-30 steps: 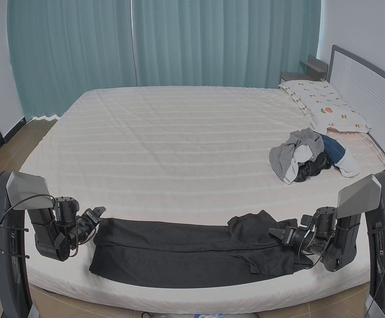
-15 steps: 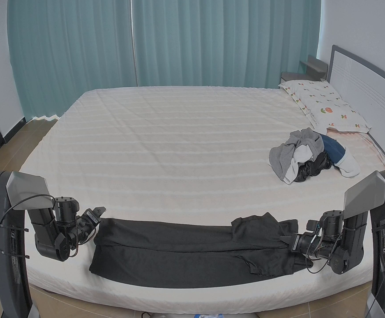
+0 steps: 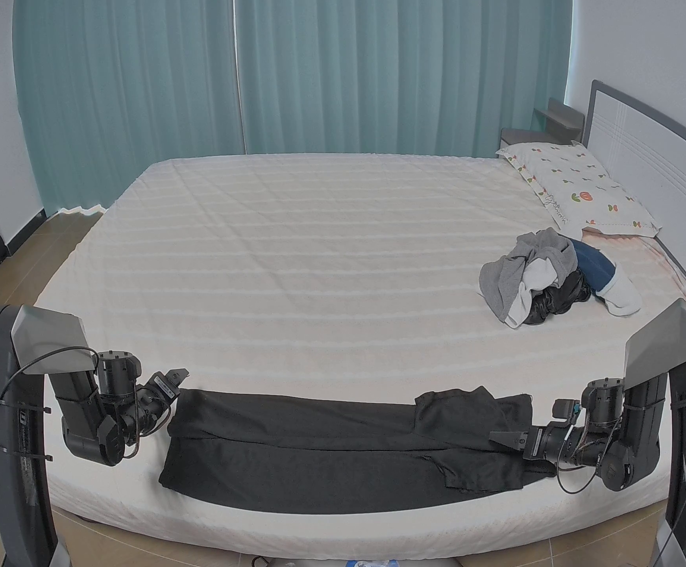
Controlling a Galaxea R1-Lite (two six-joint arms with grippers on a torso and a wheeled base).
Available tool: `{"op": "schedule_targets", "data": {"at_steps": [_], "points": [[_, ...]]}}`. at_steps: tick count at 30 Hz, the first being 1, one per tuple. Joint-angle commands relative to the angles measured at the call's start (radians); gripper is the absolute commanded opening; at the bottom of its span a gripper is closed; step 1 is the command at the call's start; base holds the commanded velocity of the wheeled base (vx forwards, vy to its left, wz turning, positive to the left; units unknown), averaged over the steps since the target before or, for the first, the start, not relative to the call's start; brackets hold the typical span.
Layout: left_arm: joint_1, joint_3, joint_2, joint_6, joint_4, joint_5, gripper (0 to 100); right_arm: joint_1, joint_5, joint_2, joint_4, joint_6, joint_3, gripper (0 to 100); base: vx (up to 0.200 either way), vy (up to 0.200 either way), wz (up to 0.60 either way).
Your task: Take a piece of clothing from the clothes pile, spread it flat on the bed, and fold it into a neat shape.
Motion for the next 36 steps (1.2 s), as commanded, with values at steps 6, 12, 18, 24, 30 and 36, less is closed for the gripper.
{"op": "schedule_targets", "data": {"at_steps": [6, 12, 18, 24, 30, 36], "points": [[-0.001, 0.0, 0.002, 0.001, 0.0, 0.001, 100, -0.007, -0.014, 0.031, -0.009, 0.133, -0.157, 100, 0.0, 0.0, 0.0], [-0.001, 0.0, 0.003, 0.001, 0.0, 0.001, 100, 0.0, -0.031, 0.057, -0.002, 0.161, -0.189, 100, 0.0, 0.0, 0.0], [-0.001, 0.0, 0.003, 0.001, 0.0, 0.001, 100, 0.028, -0.034, 0.065, 0.025, 0.155, -0.184, 0, 0.0, 0.0, 0.0], [-0.003, 0.0, 0.003, 0.001, 0.0, 0.001, 100, 0.025, -0.036, 0.057, 0.03, 0.147, -0.181, 0, 0.0, 0.0, 0.0], [-0.003, 0.002, 0.002, 0.001, 0.0, 0.001, 100, 0.008, -0.023, 0.01, 0.01, 0.146, -0.098, 0, 0.0, 0.0, 0.0], [-0.001, 0.014, -0.002, 0.0, 0.0, 0.001, 100, -0.015, 0.003, -0.018, -0.01, 0.153, -0.061, 0, 0.0, 0.0, 0.0]]}}
